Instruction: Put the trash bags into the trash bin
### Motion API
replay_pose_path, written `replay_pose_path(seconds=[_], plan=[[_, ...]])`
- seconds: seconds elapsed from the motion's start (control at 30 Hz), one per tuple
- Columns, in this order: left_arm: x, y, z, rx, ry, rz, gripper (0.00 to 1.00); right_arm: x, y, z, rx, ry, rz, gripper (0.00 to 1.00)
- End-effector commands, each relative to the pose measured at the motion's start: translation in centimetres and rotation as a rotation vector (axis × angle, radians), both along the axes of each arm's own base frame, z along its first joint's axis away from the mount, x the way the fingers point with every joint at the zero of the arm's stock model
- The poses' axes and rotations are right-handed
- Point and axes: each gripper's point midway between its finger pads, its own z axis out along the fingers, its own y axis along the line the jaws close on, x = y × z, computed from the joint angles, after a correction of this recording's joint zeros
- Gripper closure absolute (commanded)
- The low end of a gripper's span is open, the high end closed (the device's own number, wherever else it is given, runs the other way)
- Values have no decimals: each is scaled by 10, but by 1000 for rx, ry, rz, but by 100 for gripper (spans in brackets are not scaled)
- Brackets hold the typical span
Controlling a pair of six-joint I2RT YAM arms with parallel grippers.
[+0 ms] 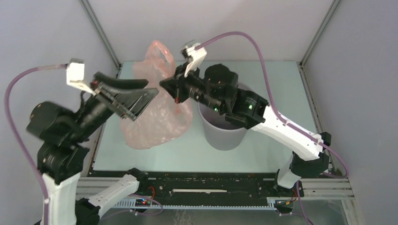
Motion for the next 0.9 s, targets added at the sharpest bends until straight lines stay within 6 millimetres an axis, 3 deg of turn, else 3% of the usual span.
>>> replay_pose_path(seconds=[0.0, 0.07, 0.23, 0.3, 0.43, 0.5, 0.63, 0.87], plan=[[-22, 14, -9, 60, -66, 14, 0, 8, -27, 53, 162, 46, 20, 100], [-29, 22, -15, 92, -85, 43, 0, 15, -39, 65, 201, 52, -2, 100], [-49, 22, -13, 156, -144, -14, 0, 34, -79, 91, 333, 146, -40, 100], [-45, 27, -13, 155, -145, 20, 0, 40, -100, 102, 390, 185, -49, 100], [-28, 38, -16, 153, -118, 130, 0, 32, -145, 116, 464, 283, -43, 100], [-18, 41, -19, 149, -96, 171, 0, 28, -170, 109, 472, 338, -64, 100], [-5, 23, -20, 137, -94, 109, 0, 19, -221, 73, 449, 460, -123, 100], [21, -10, -20, 119, -53, 6, 2, 2, -260, -16, 304, 684, -200, 100]])
